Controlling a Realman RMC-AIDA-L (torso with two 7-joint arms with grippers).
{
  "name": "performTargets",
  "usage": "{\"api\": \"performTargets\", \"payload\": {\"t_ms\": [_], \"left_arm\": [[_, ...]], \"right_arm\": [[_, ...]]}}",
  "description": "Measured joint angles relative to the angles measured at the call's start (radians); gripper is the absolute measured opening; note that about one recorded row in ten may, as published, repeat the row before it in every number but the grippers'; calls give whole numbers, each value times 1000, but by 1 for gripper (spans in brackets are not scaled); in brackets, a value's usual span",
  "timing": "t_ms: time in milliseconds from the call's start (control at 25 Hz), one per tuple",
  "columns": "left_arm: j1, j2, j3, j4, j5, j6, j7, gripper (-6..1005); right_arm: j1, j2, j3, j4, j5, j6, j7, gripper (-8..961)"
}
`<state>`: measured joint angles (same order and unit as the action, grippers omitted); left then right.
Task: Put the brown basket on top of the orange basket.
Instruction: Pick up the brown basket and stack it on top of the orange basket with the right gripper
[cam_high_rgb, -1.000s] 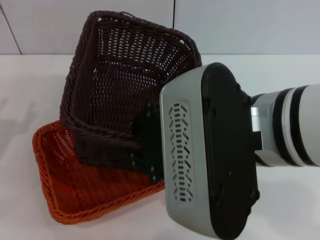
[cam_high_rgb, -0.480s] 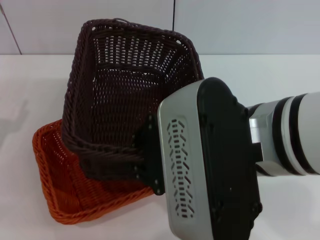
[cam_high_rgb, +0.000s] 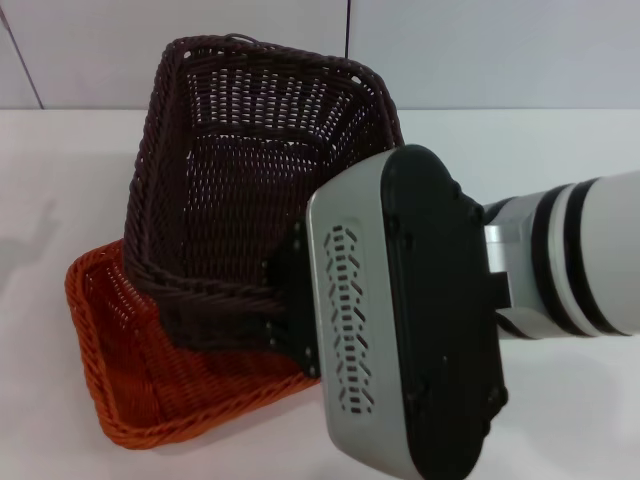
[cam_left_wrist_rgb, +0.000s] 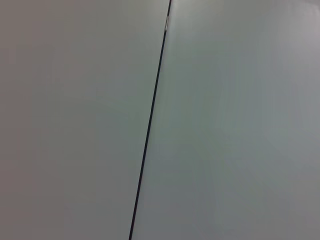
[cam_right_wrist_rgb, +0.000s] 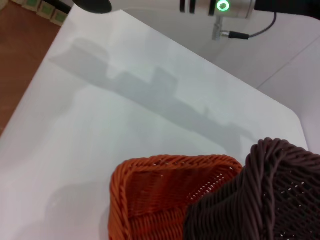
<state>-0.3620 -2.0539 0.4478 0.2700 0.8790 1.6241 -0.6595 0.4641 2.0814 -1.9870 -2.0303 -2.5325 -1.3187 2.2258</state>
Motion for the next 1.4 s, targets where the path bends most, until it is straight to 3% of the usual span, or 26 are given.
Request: {"api": "performTargets", "payload": {"t_ms": [1120,1400], "left_arm": [[3,0,-1,2,0,-20,0,798],[4,-2,-1,1,0,-18,0,798]], "right_arm": [[-2,-1,12,-23,8,22,13,150],[-5,0,64,-19,26,63,15,150]]}}
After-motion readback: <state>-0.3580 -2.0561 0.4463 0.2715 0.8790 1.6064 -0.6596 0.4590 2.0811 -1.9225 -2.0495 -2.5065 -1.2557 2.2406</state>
